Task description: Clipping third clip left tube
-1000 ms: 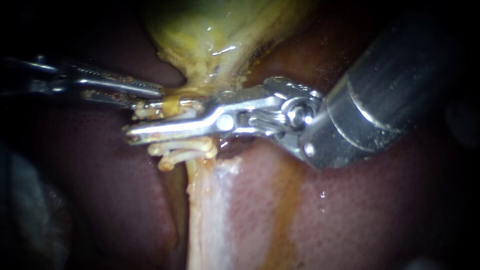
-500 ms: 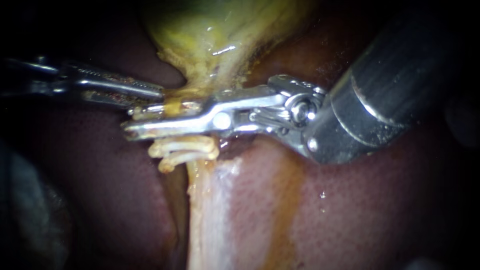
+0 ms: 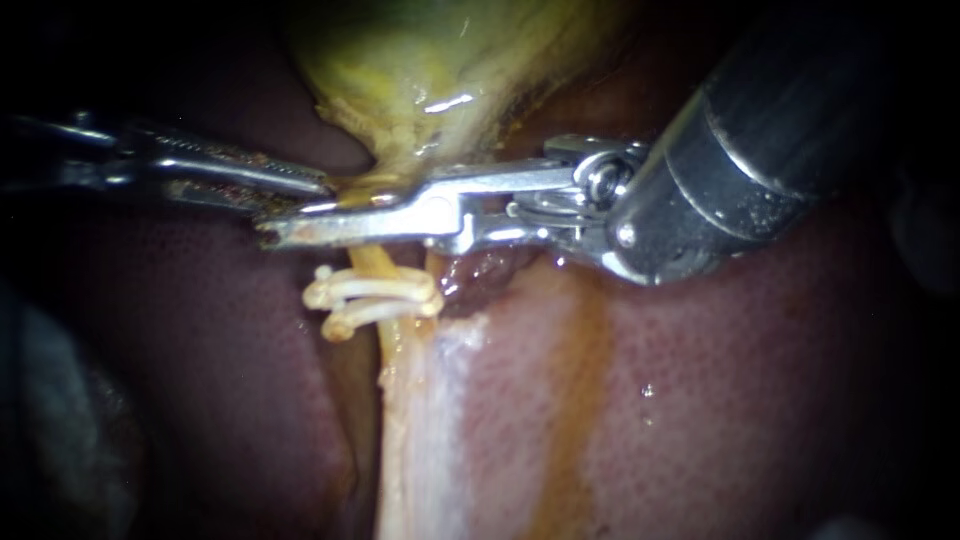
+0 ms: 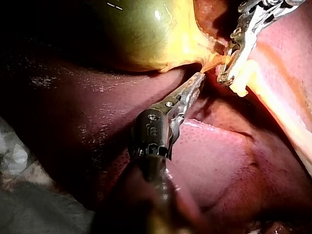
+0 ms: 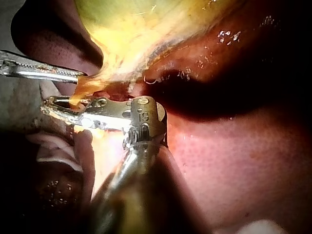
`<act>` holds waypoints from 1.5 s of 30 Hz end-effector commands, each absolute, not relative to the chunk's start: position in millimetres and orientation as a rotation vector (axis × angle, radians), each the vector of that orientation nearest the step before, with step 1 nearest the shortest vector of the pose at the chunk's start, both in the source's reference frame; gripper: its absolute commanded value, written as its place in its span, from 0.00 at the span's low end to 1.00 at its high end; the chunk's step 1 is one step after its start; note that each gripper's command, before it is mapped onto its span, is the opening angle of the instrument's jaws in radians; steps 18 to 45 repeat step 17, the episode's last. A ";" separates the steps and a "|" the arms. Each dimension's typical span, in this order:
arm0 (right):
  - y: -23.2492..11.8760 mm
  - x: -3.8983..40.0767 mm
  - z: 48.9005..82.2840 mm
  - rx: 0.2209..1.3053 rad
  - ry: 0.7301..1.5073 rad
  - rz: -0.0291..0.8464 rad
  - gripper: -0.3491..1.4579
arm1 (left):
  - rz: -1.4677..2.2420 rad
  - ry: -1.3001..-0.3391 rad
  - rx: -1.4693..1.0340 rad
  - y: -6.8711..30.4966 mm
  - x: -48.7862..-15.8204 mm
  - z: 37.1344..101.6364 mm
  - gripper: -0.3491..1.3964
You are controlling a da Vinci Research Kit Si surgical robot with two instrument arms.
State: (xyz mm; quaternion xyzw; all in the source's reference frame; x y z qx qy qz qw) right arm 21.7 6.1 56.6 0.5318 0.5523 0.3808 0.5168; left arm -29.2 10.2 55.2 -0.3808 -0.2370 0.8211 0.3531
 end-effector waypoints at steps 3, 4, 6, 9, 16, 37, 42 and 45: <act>6.1 21.7 56.5 1.276 1.325 0.915 0.00 | 2.124 -0.613 -0.985 10.2 -29.2 55.2 0.00; 6.1 21.7 56.5 1.276 1.325 0.915 0.00 | 2.124 -0.613 -0.985 10.2 -29.2 55.2 0.00; 6.1 21.7 56.5 1.276 1.325 0.915 0.00 | 2.124 -0.614 -0.985 10.2 -29.2 55.2 0.00; 6.1 21.7 56.5 1.276 1.325 0.915 0.00 | 2.124 -0.614 -0.985 10.2 -29.2 55.2 0.00; 6.0 21.6 56.5 1.276 1.325 0.915 0.00 | 2.124 -0.614 -0.985 10.2 -29.2 55.2 0.00; 6.0 21.6 56.5 1.276 1.325 0.915 0.00 | 2.124 -0.614 -0.985 10.2 -29.2 55.2 0.00; 6.0 21.6 56.5 1.276 1.325 0.915 0.00 | 2.124 -0.614 -0.985 10.2 -29.2 55.2 0.00; 6.0 21.6 56.5 1.276 1.325 0.915 0.00 | 2.124 -0.614 -0.985 10.2 -29.2 55.2 0.00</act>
